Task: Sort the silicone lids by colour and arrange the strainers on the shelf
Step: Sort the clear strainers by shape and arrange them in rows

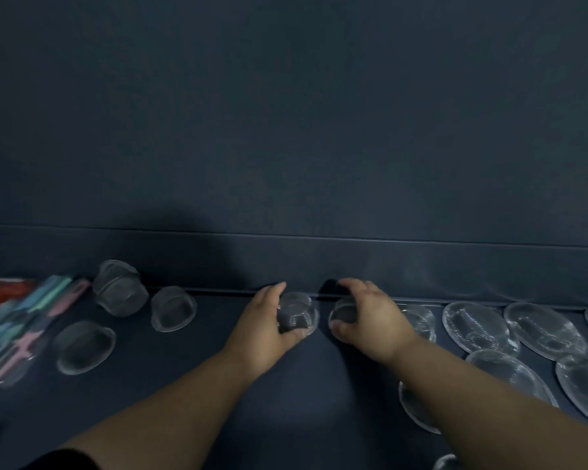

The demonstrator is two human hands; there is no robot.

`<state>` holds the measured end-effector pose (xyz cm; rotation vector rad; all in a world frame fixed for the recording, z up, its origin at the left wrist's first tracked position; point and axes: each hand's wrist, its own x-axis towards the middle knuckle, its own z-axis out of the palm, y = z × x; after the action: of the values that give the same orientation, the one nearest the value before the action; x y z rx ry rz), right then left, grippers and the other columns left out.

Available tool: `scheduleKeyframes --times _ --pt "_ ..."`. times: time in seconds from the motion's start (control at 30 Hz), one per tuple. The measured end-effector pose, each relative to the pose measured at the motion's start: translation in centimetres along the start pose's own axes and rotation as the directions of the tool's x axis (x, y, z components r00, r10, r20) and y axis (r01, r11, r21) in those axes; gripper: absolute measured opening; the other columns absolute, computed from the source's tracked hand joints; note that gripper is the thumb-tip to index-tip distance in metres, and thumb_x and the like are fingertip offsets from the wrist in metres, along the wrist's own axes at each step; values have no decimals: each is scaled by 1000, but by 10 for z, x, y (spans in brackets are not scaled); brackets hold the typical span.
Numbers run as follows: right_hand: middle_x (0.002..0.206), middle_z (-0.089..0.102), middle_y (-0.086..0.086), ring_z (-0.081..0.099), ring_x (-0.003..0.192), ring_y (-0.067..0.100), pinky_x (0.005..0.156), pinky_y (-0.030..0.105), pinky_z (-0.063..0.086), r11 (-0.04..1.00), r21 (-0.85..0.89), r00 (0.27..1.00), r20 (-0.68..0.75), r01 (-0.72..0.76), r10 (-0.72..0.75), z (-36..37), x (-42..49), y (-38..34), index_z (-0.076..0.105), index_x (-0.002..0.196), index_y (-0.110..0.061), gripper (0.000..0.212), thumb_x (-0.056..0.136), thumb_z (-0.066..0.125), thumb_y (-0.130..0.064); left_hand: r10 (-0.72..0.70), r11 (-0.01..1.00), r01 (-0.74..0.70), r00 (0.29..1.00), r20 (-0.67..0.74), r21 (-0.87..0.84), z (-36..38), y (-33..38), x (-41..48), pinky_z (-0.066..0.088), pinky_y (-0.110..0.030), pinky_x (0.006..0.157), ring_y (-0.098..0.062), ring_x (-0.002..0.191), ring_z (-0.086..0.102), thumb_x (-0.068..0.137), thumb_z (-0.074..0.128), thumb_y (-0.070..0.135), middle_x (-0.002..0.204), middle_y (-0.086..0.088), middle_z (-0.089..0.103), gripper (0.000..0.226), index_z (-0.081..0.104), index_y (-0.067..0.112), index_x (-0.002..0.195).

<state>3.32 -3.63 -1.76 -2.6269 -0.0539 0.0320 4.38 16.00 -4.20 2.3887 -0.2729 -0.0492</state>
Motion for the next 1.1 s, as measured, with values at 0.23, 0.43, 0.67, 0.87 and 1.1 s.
scheduleKeyframes --times 0.23,0.43,0.67,0.87,1.1 --pt "133 47 -4 45 125 17 107 24 33 991 -18 990 -43 133 -133 20 3 -71 46 135 -25 58 82 68 -35 -28 983 51 991 -131 176 -67 -62 -48 16 -28 117 -15 142 18 86 61 46 154 2 21 75 26 21 147" --pt "139 42 -5 42 128 14 107 22 32 982 -24 981 58 188 -186 74 7 -156 41 138 -28 60 85 65 -40 9 942 110 937 -350 318 -148 -135 -71 28 -38 112 -28 134 35 72 75 38 143 -7 42 69 50 14 133" --pt "157 17 -3 22 143 16 114 21 20 983 -33 975 139 182 -176 127 34 -224 26 148 -29 72 86 63 -35 -168 920 199 979 -119 338 -195 -197 -78 16 -26 114 -20 142 22 84 62 47 155 -5 24 84 20 15 149" --pt "149 29 -1 27 138 25 113 36 28 977 -185 987 141 104 -78 144 38 -242 35 137 -29 59 84 61 -35 -174 940 189 982 -77 284 -191 -203 -82 32 -25 106 -18 128 41 78 67 44 138 0 43 72 37 18 138" --pt "135 33 2 49 119 25 102 34 42 994 -102 985 161 -38 54 134 7 -223 35 140 -25 68 81 68 -35 -247 953 240 969 15 187 -182 -181 -88 41 -22 80 -17 104 53 69 75 41 113 3 52 53 46 24 109"
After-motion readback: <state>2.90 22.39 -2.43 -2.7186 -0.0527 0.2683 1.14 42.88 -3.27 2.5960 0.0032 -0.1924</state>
